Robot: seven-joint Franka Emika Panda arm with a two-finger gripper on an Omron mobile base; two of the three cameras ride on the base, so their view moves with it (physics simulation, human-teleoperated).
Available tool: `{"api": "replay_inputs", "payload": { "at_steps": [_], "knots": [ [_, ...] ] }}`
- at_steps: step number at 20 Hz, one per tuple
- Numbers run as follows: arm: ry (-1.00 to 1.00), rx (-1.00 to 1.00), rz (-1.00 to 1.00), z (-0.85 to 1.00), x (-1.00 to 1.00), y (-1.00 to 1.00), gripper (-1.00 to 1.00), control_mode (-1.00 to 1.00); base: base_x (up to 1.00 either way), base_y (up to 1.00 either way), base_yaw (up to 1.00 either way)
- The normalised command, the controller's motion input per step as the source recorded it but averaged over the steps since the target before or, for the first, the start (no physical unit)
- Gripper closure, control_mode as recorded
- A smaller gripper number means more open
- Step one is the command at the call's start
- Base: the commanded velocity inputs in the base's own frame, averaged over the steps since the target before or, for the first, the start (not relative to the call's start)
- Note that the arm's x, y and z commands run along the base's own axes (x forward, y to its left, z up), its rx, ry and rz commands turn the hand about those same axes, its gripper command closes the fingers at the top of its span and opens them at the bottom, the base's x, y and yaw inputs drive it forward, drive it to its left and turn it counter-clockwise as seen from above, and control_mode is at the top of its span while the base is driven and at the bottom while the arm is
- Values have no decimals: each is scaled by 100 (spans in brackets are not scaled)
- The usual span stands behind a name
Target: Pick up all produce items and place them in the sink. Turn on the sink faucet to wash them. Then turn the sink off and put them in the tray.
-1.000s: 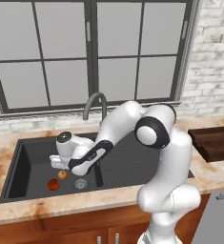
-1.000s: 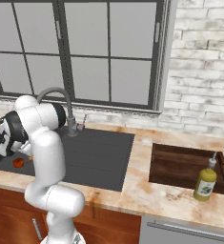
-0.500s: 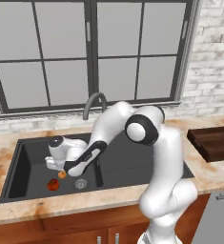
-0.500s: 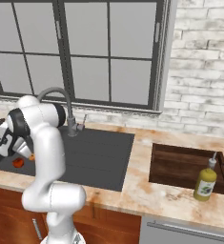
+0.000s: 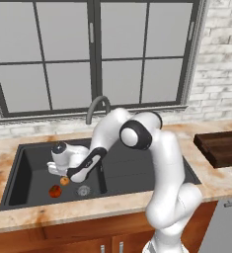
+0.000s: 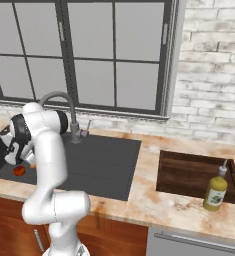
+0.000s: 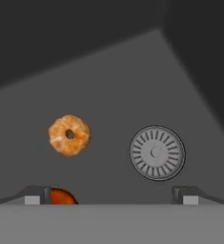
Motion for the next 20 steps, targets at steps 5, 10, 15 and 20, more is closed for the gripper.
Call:
{"api": "replay_inputs", "payload": {
  "at_steps": [5, 10, 15, 20],
  "knots": [
    [-1, 5, 0, -29, 39, 0, -100, -100, 0, 0, 0],
    [0, 2, 0, -22, 37, 1, -100, -100, 0, 0, 0],
    [0, 0, 0, -17, 30, 3, -100, -100, 0, 0, 0],
    [1, 0, 0, -17, 16, 5, -100, -100, 0, 0, 0]
  ]
}}
